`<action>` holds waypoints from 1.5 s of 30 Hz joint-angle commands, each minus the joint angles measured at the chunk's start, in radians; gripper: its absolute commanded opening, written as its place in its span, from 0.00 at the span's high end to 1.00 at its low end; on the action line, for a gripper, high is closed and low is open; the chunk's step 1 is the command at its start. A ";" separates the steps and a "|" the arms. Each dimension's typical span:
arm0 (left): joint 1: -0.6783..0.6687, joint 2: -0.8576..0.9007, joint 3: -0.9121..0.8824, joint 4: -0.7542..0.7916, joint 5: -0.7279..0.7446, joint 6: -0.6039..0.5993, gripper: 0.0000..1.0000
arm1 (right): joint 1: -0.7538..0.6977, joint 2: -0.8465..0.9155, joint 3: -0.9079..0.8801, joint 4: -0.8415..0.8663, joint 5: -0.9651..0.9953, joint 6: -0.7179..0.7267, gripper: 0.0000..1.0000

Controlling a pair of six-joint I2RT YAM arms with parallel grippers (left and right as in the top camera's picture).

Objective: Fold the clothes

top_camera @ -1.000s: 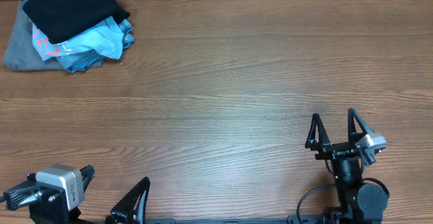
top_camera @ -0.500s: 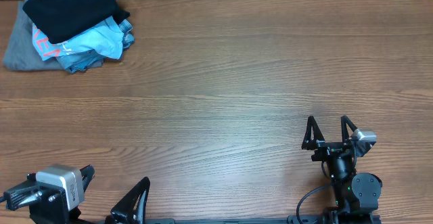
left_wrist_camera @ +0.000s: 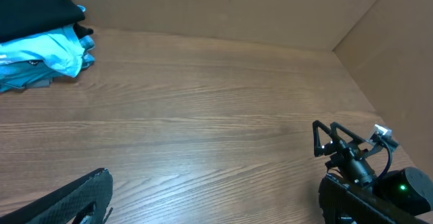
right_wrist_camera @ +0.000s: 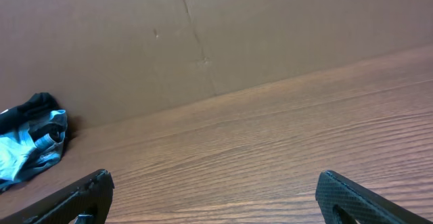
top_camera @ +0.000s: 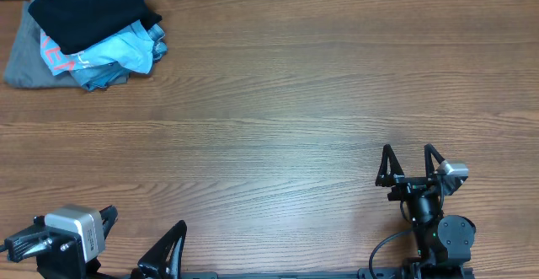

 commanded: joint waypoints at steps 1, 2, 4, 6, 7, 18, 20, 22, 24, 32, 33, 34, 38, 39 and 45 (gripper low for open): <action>0.001 0.002 0.000 0.000 -0.003 0.015 0.00 | 0.004 -0.011 -0.010 0.004 0.010 0.000 0.00; 0.001 0.002 0.000 0.000 -0.003 0.015 0.00 | 0.004 -0.011 -0.010 0.004 0.010 0.000 0.00; 0.001 0.002 0.000 0.000 -0.003 0.016 0.00 | 0.004 -0.011 -0.010 0.004 0.010 0.000 0.00; 0.001 0.002 0.000 -0.005 -0.005 0.016 0.01 | 0.004 -0.011 -0.010 0.004 0.010 0.000 0.00; 0.001 0.002 0.000 -0.012 -0.006 0.016 0.00 | 0.004 -0.011 -0.010 0.004 0.010 0.000 0.00; -0.087 -0.172 -0.340 0.272 -0.029 -0.056 0.00 | 0.004 -0.011 -0.010 0.004 0.010 0.000 0.00; -0.109 -0.251 -0.488 0.408 -0.030 -0.064 0.00 | 0.004 -0.011 -0.010 0.004 0.010 0.000 0.00; -0.137 -0.341 -0.665 0.576 -0.032 -0.088 0.00 | 0.004 -0.011 -0.010 0.004 0.010 0.000 0.00; -0.158 -0.423 -0.829 0.735 -0.032 -0.111 0.00 | 0.004 -0.011 -0.010 0.004 0.010 0.000 0.00; -0.198 -0.674 -1.435 1.254 -0.107 -0.229 0.00 | 0.004 -0.011 -0.010 0.004 0.010 0.000 0.00; -0.199 -0.692 -1.489 1.301 -0.138 -0.264 0.00 | 0.004 -0.011 -0.010 0.004 0.010 0.000 0.00; -0.199 -0.712 -1.545 1.349 -0.180 -0.312 0.00 | 0.004 -0.011 -0.010 0.004 0.010 0.000 0.00; -0.199 -0.769 -1.710 1.478 -0.324 -0.467 0.00 | 0.004 -0.011 -0.010 0.004 0.010 0.000 0.00; -0.199 -0.776 -1.728 1.488 -0.335 -0.473 0.00 | 0.004 -0.011 -0.010 0.004 0.010 0.000 0.00; -0.198 -0.795 -1.836 1.547 -0.393 -0.462 0.00 | 0.004 -0.011 -0.010 0.004 0.010 0.000 0.00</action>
